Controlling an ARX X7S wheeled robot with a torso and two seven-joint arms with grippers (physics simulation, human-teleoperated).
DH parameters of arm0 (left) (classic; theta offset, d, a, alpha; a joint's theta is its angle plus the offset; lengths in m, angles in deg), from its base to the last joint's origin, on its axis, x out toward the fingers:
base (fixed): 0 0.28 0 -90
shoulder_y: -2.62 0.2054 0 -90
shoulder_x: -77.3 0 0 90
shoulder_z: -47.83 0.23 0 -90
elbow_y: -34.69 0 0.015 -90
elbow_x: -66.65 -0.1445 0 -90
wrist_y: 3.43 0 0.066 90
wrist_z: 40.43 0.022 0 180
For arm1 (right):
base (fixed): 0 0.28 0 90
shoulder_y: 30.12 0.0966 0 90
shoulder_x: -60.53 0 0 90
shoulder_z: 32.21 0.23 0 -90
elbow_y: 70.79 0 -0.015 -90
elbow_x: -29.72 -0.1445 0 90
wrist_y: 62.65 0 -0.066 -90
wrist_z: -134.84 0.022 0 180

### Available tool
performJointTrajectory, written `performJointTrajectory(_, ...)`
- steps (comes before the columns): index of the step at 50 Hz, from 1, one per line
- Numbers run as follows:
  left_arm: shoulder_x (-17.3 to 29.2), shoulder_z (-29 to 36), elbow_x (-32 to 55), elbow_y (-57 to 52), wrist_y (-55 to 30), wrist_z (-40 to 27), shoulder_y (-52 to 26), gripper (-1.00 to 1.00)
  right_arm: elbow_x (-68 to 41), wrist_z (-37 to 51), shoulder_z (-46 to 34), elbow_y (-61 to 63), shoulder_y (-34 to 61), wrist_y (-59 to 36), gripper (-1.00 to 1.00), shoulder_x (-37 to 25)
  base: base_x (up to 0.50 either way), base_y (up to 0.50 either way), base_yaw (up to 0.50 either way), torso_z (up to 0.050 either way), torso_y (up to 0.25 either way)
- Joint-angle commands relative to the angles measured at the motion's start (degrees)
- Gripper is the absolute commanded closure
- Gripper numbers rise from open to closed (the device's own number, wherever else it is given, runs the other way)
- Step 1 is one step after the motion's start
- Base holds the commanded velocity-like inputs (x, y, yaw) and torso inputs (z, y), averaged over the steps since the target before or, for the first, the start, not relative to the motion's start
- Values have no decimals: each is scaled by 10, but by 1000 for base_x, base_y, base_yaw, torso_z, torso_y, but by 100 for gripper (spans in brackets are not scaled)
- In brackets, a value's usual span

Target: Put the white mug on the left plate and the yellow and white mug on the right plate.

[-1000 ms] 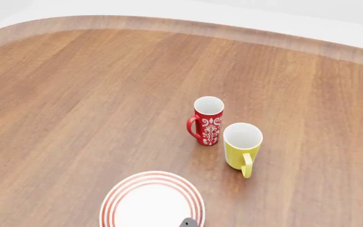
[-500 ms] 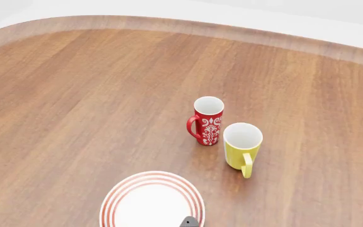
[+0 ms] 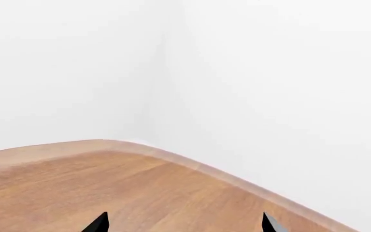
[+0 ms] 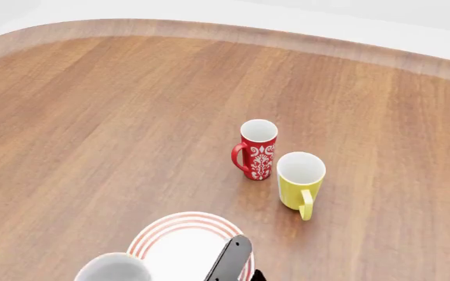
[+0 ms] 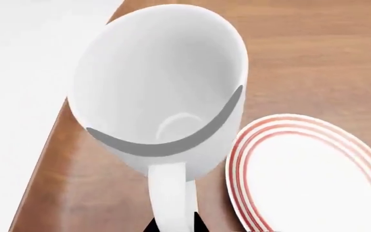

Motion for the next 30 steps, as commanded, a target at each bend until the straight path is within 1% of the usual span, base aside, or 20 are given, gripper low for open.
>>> performJointTrajectory(1, 3, -4, 7, -2, 7, 3, 6, -100, -28, 44, 64, 16, -3, 16, 100, -1, 0, 0, 0, 0, 0)
performJointTrajectory(6, 4, -1, 3, 16, 11, 9, -9, -100, -36, 62, 92, -26, 6, 22, 100, 14, 0, 0, 0, 0, 0)
performJointTrajectory(7, 6, 0, 7, 25, 6, 8, -23, -100, -46, 66, 104, -39, 11, 18, 100, 19, 0, 0, 0, 0, 0)
performJointTrajectory(9, 6, 1, 4, 28, 8, 9, -24, -100, -65, 63, 118, -45, 16, 9, 100, 23, 0, 0, 0, 0, 0)
performJointTrajectory(17, 9, 1, 8, 26, 8, 8, -26, -100, -74, 76, 133, -106, 40, -5, 100, 45, 0, 0, 0, 0, 1)
performJointTrajectory(30, 11, -3, 18, 10, 5, -3, -17, -100, -77, 58, 128, -214, 81, -25, 100, 75, 0, 0, 0, 0, 0)
